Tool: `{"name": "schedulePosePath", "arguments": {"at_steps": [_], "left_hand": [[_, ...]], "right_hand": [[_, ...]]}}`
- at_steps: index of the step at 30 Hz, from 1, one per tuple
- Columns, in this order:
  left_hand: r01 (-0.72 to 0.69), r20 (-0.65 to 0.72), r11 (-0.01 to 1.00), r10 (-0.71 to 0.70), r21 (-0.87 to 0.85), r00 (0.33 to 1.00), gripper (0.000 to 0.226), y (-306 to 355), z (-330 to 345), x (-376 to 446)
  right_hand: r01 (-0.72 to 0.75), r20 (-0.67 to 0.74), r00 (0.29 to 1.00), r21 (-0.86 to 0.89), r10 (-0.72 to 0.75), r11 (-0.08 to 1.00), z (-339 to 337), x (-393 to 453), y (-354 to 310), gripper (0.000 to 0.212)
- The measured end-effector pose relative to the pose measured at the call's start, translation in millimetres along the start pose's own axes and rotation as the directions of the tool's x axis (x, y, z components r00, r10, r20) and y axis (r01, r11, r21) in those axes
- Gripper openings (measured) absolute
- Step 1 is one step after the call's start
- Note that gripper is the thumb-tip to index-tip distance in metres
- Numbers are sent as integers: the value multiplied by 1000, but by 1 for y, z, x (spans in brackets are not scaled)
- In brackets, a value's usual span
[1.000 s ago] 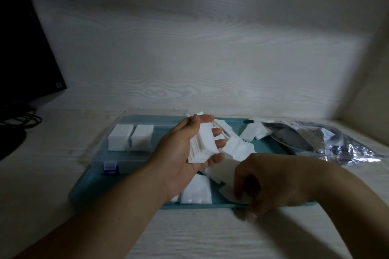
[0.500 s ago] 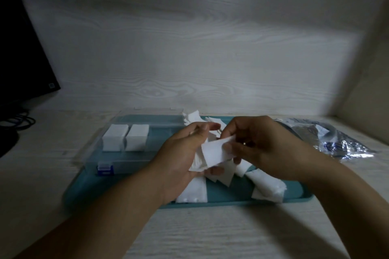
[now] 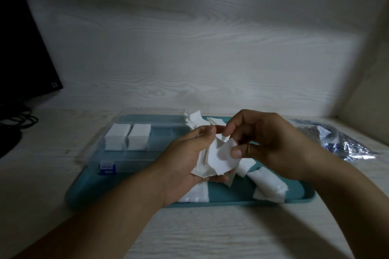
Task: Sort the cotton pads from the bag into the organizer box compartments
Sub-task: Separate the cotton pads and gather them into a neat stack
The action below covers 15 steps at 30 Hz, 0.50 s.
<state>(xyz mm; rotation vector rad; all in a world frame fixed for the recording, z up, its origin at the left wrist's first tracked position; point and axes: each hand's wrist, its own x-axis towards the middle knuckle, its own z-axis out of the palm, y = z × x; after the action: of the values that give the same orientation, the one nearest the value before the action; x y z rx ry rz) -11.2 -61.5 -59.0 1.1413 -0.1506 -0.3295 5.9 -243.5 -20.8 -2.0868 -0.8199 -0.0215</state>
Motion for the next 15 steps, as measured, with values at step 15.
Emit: {"name": "schedulePosePath", "arguments": {"at_steps": [15], "left_hand": [[42,73,998,-39,-42,997,46,1,-2,0]], "right_hand": [[-6,-79,997,83,12,997,1,4,5,26]]}}
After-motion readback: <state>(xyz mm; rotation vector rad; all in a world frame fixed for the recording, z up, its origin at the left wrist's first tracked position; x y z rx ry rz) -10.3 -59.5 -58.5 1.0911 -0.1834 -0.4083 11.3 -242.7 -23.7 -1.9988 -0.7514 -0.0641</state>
